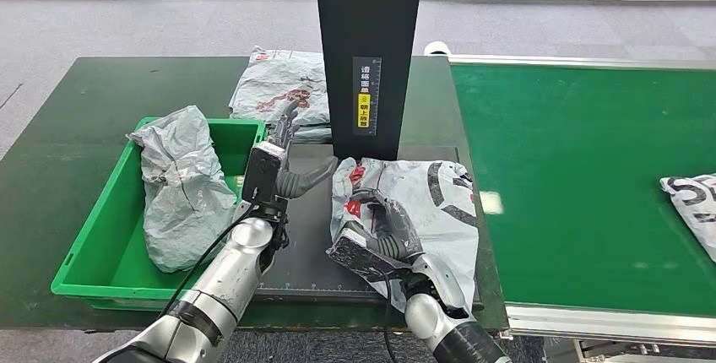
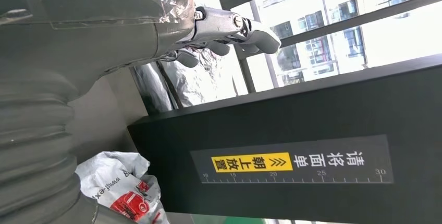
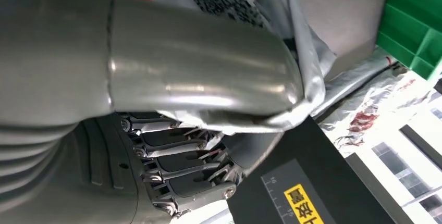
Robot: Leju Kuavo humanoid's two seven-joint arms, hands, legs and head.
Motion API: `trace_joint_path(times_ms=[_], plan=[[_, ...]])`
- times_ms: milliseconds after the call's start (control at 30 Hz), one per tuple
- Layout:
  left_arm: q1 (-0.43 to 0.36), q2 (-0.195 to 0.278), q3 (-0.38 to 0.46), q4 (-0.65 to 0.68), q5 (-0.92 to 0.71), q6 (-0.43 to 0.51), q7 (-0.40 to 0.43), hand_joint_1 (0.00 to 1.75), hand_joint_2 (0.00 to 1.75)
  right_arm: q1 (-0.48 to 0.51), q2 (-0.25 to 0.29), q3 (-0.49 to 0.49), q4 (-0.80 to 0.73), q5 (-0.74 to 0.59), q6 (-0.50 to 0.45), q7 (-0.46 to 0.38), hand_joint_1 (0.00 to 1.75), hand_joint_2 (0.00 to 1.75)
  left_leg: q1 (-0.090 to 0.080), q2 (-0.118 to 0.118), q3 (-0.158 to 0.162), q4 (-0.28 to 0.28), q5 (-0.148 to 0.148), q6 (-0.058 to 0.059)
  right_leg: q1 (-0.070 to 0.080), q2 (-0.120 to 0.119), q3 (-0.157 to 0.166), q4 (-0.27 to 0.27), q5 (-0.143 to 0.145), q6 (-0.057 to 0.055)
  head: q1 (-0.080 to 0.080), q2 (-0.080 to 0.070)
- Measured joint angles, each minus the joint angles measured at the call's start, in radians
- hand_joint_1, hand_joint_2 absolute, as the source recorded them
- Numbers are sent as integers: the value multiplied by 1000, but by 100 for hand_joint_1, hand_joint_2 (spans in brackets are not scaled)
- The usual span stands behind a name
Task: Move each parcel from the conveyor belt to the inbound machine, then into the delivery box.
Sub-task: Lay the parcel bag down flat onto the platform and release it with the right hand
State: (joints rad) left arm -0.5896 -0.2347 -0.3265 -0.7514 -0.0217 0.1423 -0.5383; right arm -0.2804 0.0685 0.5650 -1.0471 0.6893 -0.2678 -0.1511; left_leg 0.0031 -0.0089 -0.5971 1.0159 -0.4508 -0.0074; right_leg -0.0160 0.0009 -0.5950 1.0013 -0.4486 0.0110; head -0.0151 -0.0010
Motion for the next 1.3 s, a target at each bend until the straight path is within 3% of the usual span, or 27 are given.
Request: trace_joint_path(times_ms=[267,400,467,567,633,733,933,1300], plan=[[0,6,-1,-1,0,0,0,0,175,-1,-2,0,19,0,-1,1,0,0,0,0,0,0,0,0,0,0,0,0,0,0,0,0],[6,9,-1,-6,0,-6,1,0,175,4,-3,-4,20,9,-51,-3,0,0,0,0,0,0,0,0,0,0,0,0,0,0,0,0],[15,14,-1,-12,-2,-27,-3,0,175,20,-7,-18,5,-14,-100,-41,0,0,0,0,0,0,0,0,0,0,0,0,0,0,0,0],[32,25,-6,-23,-25,-96,-17,0,175,75,-17,-71,-78,-130,-166,-188,0,0,0,-1,-1,0,0,0,0,-1,-1,0,0,0,0,0],[39,31,-21,-28,-58,-135,-22,0,175,114,-22,-115,-147,-217,-189,-281,0,0,0,-1,-1,0,-1,0,0,-1,-1,-1,0,0,0,0],[54,35,-56,-39,-113,-157,-23,0,175,168,-23,-172,-237,-298,-204,-357,0,0,0,-1,-1,0,-1,1,-1,-1,-1,-1,-1,1,0,0],[83,37,-129,-40,-178,-192,-14,0,175,245,-16,-253,-355,-368,-233,-415,0,0,-1,-1,-1,0,-1,1,-1,-1,-1,-1,-1,1,0,0],[99,4,-234,55,-317,-164,18,0,175,286,6,-379,-434,-429,-229,-431,0,0,-1,0,-1,0,-1,1,-1,0,-1,-1,-1,1,0,0]])
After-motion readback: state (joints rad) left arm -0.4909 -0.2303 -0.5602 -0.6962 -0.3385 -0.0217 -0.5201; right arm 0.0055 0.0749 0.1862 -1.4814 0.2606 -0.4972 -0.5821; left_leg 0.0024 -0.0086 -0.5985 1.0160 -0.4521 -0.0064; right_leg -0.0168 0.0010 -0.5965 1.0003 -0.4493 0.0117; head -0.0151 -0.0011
